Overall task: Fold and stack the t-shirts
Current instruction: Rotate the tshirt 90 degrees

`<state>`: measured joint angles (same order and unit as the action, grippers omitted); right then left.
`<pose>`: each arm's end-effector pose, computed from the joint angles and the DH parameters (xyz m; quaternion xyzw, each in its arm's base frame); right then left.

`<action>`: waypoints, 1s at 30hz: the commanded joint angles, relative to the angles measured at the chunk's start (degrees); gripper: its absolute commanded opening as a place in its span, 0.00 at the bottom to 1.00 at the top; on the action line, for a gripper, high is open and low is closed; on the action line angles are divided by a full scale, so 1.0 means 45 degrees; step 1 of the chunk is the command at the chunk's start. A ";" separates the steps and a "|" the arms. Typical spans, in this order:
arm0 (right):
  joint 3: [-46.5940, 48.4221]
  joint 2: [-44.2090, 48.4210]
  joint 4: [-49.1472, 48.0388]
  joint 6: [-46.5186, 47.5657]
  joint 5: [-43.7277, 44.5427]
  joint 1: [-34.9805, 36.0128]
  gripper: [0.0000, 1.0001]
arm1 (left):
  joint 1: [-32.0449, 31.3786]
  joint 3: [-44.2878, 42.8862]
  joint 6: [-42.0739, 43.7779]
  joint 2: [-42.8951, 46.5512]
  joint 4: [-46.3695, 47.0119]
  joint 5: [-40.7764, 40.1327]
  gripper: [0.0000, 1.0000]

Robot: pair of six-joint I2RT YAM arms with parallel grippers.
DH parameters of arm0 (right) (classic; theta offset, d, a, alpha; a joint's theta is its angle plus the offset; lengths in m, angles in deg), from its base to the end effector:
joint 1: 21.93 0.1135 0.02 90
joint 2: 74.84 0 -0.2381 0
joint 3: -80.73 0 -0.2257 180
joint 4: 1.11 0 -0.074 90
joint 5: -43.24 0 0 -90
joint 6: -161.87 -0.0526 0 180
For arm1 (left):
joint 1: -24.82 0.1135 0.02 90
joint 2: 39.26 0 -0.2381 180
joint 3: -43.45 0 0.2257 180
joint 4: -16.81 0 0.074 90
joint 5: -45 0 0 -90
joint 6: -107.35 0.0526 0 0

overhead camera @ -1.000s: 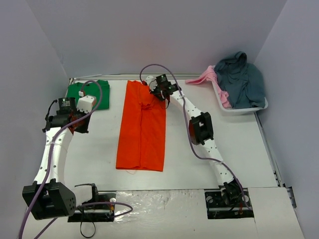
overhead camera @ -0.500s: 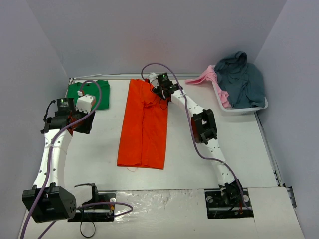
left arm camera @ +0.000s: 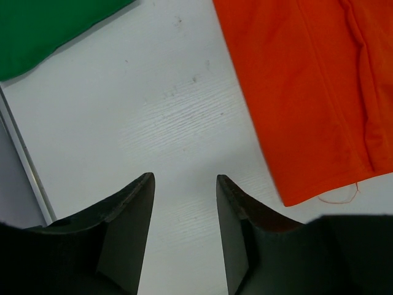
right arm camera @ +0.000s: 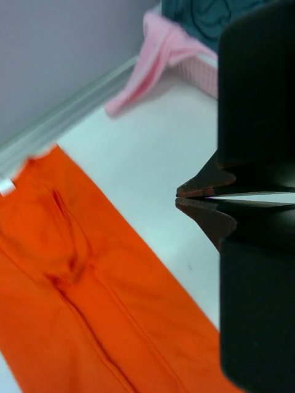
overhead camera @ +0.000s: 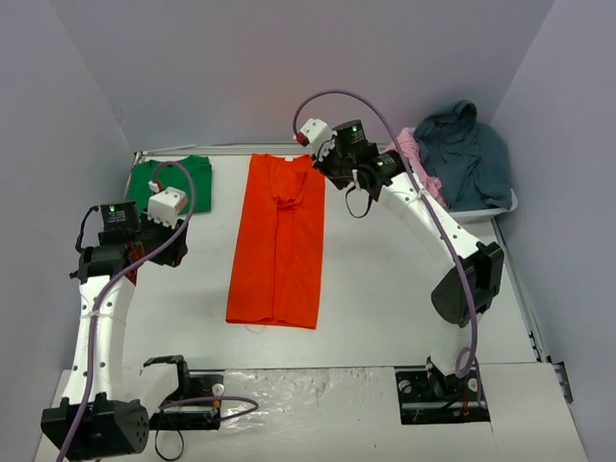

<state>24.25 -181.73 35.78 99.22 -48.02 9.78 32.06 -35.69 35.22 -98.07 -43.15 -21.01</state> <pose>0.3603 0.2239 0.3621 -0.4098 0.7107 0.0308 0.5709 0.2034 0.0043 0.3177 0.1701 0.8732 -0.0931 0.4472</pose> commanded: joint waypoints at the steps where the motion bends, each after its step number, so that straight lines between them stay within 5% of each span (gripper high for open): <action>1: -0.1421 0.0043 0.3173 -0.0453 -0.2258 0.0415 0.00 | 0.0069 0.0584 -0.0240 0.1035 0.0072 0.0607 0.45; 6: -0.2124 -0.0737 0.5324 -0.0513 -0.3917 0.0941 0.00 | 0.0128 0.0841 -0.0260 0.2013 0.0111 0.0412 0.52; 19: -0.5542 -0.0485 0.4878 -0.0102 -0.5170 0.2251 0.00 | 0.0206 0.1837 0.1693 0.2172 -0.0396 0.2560 0.61; 30: -0.3398 -0.2105 0.5305 -0.0219 -0.5482 0.2661 0.00 | 0.0187 0.1837 0.1401 0.1994 -0.0084 0.2228 0.61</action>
<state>4.86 -189.07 56.81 97.98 -71.17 20.57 32.50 -27.10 40.94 -90.00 -44.33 -11.96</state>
